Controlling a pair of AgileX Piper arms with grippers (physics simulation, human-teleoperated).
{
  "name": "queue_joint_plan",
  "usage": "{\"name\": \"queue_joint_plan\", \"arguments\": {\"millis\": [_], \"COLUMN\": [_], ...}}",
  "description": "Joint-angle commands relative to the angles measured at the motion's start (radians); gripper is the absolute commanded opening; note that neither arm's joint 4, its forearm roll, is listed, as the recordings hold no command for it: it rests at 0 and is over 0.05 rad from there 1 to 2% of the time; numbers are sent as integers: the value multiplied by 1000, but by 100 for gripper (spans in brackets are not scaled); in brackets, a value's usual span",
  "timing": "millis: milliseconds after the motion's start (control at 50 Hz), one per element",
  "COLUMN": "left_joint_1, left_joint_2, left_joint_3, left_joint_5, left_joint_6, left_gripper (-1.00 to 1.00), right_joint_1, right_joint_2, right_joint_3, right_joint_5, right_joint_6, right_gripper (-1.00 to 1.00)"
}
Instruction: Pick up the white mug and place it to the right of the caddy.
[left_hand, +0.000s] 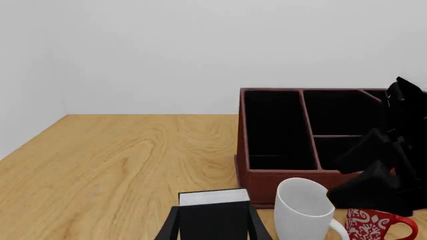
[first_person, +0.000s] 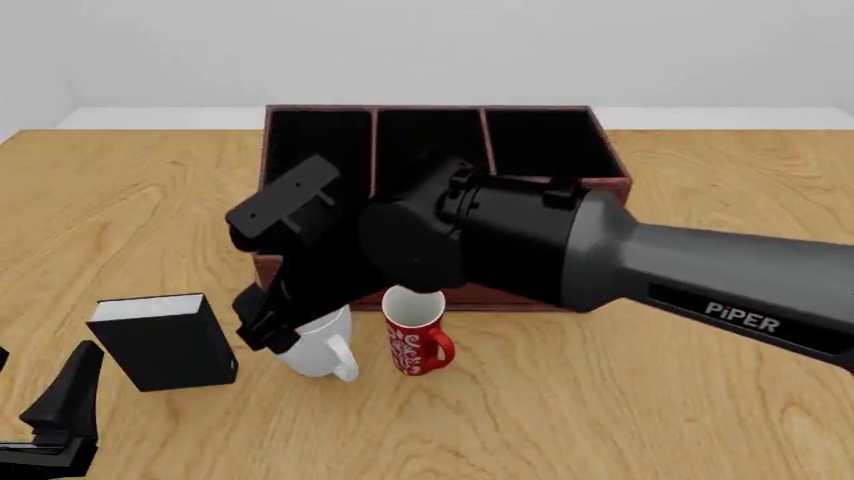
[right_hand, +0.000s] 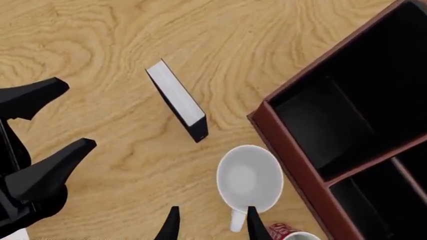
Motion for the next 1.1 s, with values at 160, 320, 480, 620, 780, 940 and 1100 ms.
{"name": "queue_joint_plan", "arguments": {"millis": [160, 320, 480, 620, 780, 940, 1100], "left_joint_1": [0, 0, 0, 0, 0, 0, 0], "left_joint_2": [0, 0, 0, 0, 0, 0, 0], "left_joint_3": [0, 0, 0, 0, 0, 0, 0], "left_joint_5": [0, 0, 0, 0, 0, 0, 0], "left_joint_6": [0, 0, 0, 0, 0, 0, 0], "left_gripper": [100, 100, 100, 100, 100, 100, 100], "right_joint_1": [-5, -12, -31, -38, -35, -28, -22], "right_joint_2": [17, 5, -9, -18, -22, -9, -8], "right_joint_3": [13, 40, 86, 131, 165, 174, 214], "right_joint_5": [-4, -18, -41, -74, -107, -126, -168], "right_joint_6": [2, 10, 22, 46, 75, 92, 122], "right_gripper": [100, 100, 100, 100, 100, 100, 100]}}
